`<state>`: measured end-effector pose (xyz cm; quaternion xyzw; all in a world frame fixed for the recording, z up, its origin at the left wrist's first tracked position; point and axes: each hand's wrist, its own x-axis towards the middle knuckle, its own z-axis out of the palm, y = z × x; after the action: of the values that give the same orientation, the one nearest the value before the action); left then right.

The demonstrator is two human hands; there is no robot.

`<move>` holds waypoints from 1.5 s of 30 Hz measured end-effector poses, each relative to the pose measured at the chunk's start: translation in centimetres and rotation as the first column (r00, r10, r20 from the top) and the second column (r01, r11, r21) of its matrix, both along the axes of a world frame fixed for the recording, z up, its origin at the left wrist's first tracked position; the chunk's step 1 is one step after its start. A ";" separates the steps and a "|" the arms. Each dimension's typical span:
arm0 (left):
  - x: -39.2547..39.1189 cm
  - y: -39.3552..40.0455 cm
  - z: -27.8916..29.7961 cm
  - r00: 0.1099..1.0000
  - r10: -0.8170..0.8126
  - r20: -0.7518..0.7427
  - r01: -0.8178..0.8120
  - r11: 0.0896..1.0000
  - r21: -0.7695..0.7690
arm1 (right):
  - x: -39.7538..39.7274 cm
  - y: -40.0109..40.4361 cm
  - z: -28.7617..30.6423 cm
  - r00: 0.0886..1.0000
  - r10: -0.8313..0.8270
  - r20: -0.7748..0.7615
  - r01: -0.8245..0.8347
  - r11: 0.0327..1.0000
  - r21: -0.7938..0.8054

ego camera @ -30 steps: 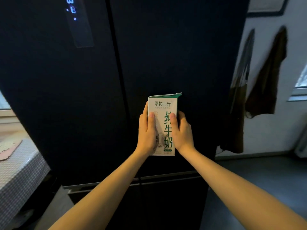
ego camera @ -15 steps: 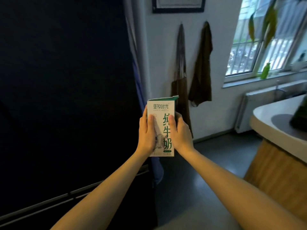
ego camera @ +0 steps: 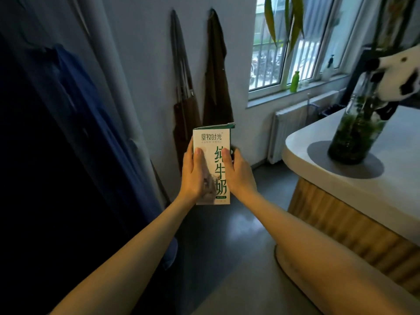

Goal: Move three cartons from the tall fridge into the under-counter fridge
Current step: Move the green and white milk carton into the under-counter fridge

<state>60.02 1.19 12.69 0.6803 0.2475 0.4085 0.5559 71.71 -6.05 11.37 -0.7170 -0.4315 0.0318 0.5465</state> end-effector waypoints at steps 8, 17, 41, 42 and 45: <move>8.1 7.8 -1.7 0.994 -0.098 0.046 0.099 0.995 -0.011 | 6.8 6.4 -0.9 0.989 -0.141 -0.035 0.139 0.988 -0.062; 14.8 14.0 -2.0 0.988 -0.152 0.028 0.152 0.988 0.000 | 13.4 11.9 -1.6 0.973 -0.228 -0.041 0.223 0.969 -0.107; 33.3 31.4 -2.6 0.989 -0.145 0.023 0.141 0.984 0.112 | 32.9 29.6 -2.8 0.996 -0.068 0.064 0.069 0.998 -0.008; 34.2 31.9 -2.5 0.989 -0.144 0.014 0.142 0.984 0.108 | 33.8 30.1 -2.8 0.995 -0.070 0.073 0.070 0.998 -0.004; 37.0 33.7 -2.3 0.988 -0.152 -0.007 0.152 0.985 0.087 | 36.7 31.7 -3.0 0.994 -0.081 0.069 0.082 0.997 -0.009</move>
<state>97.03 34.84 10.42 0.7208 0.1768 0.3752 0.5554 108.43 25.67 8.36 -0.7378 -0.4204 -0.0126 0.5279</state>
